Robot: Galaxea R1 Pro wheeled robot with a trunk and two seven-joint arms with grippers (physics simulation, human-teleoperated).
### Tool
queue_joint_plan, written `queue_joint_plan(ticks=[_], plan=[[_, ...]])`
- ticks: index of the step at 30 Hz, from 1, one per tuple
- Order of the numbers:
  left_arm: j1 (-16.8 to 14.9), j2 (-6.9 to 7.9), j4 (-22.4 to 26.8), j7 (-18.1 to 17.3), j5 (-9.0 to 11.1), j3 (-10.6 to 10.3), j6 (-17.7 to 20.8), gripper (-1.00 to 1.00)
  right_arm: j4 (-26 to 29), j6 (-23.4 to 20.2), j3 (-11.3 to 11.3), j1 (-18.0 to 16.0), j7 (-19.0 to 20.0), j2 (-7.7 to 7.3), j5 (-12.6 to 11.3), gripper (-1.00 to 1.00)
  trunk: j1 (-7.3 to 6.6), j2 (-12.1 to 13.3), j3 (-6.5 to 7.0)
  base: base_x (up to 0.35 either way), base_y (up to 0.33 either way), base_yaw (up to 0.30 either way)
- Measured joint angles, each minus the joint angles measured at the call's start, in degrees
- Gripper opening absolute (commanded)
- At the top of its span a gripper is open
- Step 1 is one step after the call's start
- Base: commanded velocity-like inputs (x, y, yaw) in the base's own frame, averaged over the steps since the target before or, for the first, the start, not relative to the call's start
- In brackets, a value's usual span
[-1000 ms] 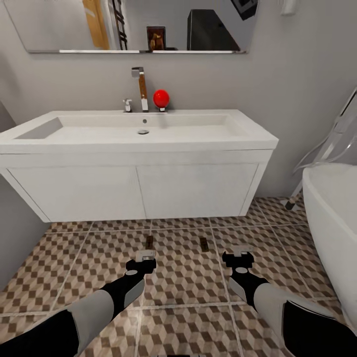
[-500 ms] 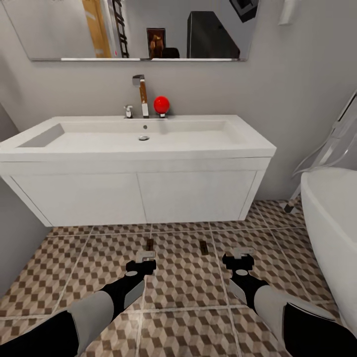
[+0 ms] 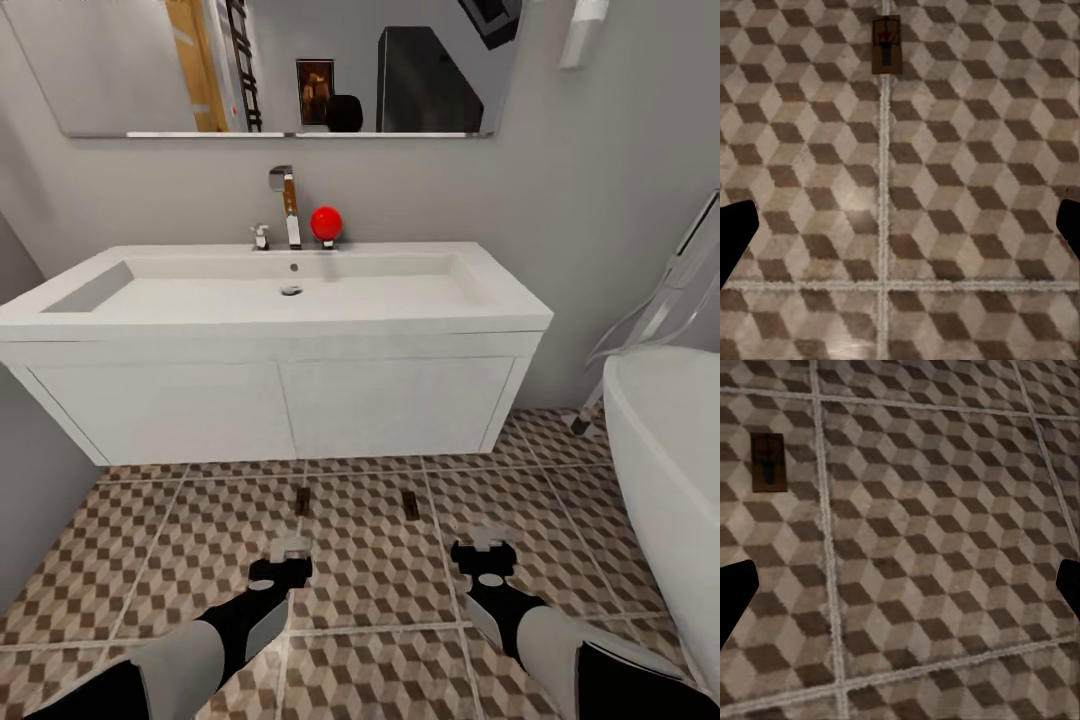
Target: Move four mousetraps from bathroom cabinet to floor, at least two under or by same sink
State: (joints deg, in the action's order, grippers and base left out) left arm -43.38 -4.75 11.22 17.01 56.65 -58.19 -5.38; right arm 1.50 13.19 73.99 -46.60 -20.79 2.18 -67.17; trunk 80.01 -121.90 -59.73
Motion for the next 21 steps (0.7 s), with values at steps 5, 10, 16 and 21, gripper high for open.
queue_joint_plan(ticks=[5,10,16,21], plan=[[2.48,0.01,-2.17,-0.08,-0.08,-0.01,-0.14,1.00,-0.04,0.02,0.05,2.74,0.05,0.01,0.11,1.00,-1.10,2.00,0.90,0.000,0.000,0.000],[4.62,0.13,-4.64,-0.80,-0.09,-0.01,-0.28,1.00,-0.06,0.10,0.12,5.56,0.08,0.02,0.18,1.00,-2.20,4.01,1.80,0.000,0.000,0.000],[6.90,0.32,-7.88,-4.86,0.03,-0.02,-0.44,1.00,-0.12,0.31,0.22,8.86,0.14,-0.01,0.20,1.00,-3.52,6.42,2.88,0.000,0.000,0.000],[8.18,0.35,-9.63,-8.14,0.14,-0.02,-0.48,1.00,-0.20,0.29,0.24,10.70,0.17,-0.05,0.22,1.00,-4.62,8.42,3.77,0.000,0.000,0.000]])
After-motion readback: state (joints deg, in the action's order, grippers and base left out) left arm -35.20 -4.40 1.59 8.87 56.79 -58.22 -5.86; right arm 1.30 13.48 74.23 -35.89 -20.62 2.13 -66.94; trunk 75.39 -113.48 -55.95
